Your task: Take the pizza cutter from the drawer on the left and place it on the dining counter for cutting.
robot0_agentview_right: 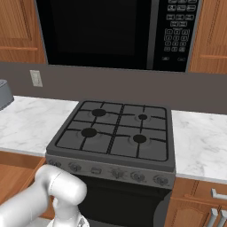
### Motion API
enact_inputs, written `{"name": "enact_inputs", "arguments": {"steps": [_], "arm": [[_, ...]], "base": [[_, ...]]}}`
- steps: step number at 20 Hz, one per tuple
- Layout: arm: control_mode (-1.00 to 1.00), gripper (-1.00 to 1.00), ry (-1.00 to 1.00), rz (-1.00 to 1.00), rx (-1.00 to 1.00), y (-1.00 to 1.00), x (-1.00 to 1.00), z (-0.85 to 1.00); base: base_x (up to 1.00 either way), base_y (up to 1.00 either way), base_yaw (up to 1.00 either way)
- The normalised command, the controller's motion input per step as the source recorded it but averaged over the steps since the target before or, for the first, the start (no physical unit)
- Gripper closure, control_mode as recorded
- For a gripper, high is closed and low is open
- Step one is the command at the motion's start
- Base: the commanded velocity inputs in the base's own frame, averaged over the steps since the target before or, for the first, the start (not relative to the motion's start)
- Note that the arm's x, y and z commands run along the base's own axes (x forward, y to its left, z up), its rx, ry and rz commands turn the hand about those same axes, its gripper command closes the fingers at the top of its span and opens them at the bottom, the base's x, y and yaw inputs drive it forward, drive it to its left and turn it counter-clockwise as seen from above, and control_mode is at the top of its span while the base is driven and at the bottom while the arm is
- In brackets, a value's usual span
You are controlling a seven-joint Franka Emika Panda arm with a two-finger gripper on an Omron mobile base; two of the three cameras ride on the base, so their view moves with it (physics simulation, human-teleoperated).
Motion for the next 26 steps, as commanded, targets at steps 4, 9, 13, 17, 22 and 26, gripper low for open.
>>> {"name": "enact_inputs", "arguments": {"steps": [4,9,13,17,22,26], "arm": [[-1.00,-1.00,0.00,0.00,0.00,0.00,-0.26,-0.14],[-1.00,-1.00,0.00,0.00,0.00,0.00,-0.31,-0.18],[-1.00,-1.00,0.00,0.00,0.00,0.00,-0.06,-0.10],[-1.00,-1.00,0.00,0.00,0.00,0.00,0.00,-0.18],[-1.00,-1.00,0.00,0.00,0.00,0.01,0.00,-0.27],[-1.00,-1.00,0.00,0.00,0.00,0.06,0.00,-0.30]], "base": [[0.00,0.00,0.00],[0.00,0.00,0.00],[0.00,0.00,0.00],[0.00,0.00,0.00],[0.00,0.00,0.00],[0.00,0.00,0.00]]}}
